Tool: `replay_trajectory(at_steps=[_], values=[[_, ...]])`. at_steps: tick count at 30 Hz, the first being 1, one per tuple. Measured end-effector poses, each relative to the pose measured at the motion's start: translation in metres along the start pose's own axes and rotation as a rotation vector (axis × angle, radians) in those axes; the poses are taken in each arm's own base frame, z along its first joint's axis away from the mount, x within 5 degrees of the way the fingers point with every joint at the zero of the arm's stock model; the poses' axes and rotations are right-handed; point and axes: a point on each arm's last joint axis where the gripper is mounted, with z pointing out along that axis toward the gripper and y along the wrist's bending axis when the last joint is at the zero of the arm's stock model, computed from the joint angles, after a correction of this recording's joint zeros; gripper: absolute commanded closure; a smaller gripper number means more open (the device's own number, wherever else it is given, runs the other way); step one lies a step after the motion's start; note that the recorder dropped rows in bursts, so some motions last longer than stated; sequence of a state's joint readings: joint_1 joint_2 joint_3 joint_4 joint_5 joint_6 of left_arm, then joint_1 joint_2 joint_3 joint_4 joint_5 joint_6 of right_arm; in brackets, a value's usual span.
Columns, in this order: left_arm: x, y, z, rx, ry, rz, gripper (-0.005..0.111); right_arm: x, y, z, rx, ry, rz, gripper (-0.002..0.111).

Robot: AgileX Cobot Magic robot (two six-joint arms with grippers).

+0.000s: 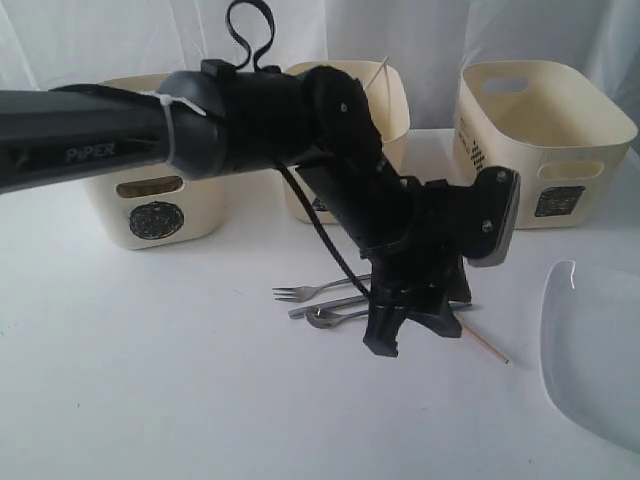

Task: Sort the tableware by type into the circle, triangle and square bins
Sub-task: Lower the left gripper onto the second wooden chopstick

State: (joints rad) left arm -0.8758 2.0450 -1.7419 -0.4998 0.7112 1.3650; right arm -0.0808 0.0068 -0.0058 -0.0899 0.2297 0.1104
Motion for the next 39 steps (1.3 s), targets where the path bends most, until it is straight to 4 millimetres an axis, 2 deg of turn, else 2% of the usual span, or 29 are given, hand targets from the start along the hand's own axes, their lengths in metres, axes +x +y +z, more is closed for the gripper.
replay_trajectory(at_steps=[8,17,28,39], values=[[0.016,-0.002,0.033,0.049,-0.003,0.154,0.061,0.0,0.0,0.0,0.0,0.0,0.0,0.108],[0.024,0.011,0.057,-0.099,-0.032,0.309,0.061,0.0,0.0,0.0,0.0,0.0,0.0,0.108],[0.045,0.015,0.087,-0.153,0.025,0.354,0.061,0.0,0.0,0.0,0.0,0.0,0.0,0.108],[0.051,0.019,0.094,-0.204,0.053,0.368,0.061,0.0,0.0,0.0,0.0,0.0,0.0,0.108]])
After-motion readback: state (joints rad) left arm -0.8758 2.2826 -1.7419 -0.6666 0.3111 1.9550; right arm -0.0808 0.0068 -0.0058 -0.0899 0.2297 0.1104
